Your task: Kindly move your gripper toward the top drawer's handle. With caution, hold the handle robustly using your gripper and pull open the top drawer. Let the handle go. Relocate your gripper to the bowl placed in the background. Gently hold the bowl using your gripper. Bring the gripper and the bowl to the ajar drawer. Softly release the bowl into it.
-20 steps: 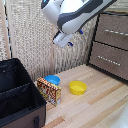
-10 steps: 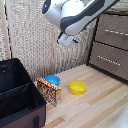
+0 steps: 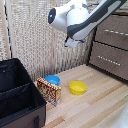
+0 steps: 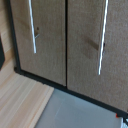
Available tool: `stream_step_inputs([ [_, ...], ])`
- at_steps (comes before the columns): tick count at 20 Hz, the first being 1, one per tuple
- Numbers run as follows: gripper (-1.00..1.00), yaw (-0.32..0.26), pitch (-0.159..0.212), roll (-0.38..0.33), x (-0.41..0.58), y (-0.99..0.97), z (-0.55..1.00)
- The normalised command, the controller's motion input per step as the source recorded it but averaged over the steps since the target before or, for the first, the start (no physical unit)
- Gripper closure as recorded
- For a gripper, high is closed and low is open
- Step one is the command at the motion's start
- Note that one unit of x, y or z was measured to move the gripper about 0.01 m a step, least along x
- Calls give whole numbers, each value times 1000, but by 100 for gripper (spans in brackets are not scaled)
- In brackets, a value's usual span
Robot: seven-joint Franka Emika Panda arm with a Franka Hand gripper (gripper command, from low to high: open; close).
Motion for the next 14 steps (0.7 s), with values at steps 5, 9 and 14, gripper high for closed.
stream_step_inputs([
  [5,-100,206,0,-146,-21,-446,-1],
  [9,-100,231,0,-162,-52,-339,0],
  [14,-100,138,0,-171,-465,-363,84],
])
